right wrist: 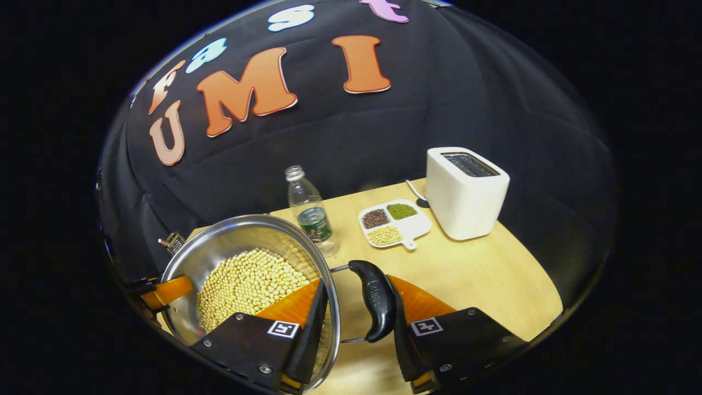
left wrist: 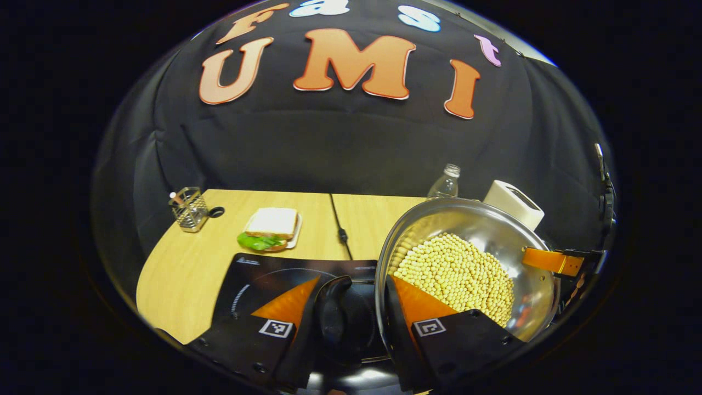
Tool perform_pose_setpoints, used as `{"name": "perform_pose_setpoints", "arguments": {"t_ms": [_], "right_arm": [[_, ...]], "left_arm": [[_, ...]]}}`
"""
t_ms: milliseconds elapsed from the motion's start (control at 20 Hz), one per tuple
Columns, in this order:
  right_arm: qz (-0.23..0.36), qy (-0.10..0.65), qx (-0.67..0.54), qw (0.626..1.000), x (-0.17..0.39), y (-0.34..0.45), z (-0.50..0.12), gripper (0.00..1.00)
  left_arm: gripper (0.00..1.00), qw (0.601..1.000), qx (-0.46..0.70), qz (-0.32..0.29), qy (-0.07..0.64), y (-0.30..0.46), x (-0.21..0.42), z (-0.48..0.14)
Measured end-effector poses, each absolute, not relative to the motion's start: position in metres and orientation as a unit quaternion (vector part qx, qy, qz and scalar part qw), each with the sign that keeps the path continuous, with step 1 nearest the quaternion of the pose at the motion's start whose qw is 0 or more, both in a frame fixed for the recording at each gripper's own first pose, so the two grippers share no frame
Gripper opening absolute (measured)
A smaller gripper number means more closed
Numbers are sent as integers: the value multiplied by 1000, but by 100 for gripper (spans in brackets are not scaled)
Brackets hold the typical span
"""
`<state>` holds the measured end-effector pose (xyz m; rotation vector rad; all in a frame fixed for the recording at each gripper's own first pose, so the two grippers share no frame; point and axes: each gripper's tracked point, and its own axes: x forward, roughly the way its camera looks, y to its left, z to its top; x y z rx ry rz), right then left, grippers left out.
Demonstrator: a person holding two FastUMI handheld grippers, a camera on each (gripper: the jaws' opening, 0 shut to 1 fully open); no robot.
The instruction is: First push the handle of the pot to place it horizontally, then grasp the pot with both hands and set it on the induction cooktop.
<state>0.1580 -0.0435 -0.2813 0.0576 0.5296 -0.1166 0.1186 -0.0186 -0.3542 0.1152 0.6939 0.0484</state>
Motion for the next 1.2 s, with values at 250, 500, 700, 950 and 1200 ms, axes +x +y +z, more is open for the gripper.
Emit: {"name": "perform_pose_setpoints", "arguments": {"t_ms": [250,500,700,950,1200], "right_arm": [[-40,273,36,960,155,15,-295,59],[-37,272,11,962,160,59,-309,59],[-27,296,14,955,160,89,-337,59],[-27,306,12,952,164,109,-356,59],[-28,313,16,949,163,118,-368,60]], "left_arm": [[63,938,61,42,339,40,105,-340],[68,933,44,58,351,91,92,-346],[65,930,53,68,356,128,88,-349],[65,926,48,73,366,146,86,-360],[63,925,40,70,372,146,88,-365]]}}
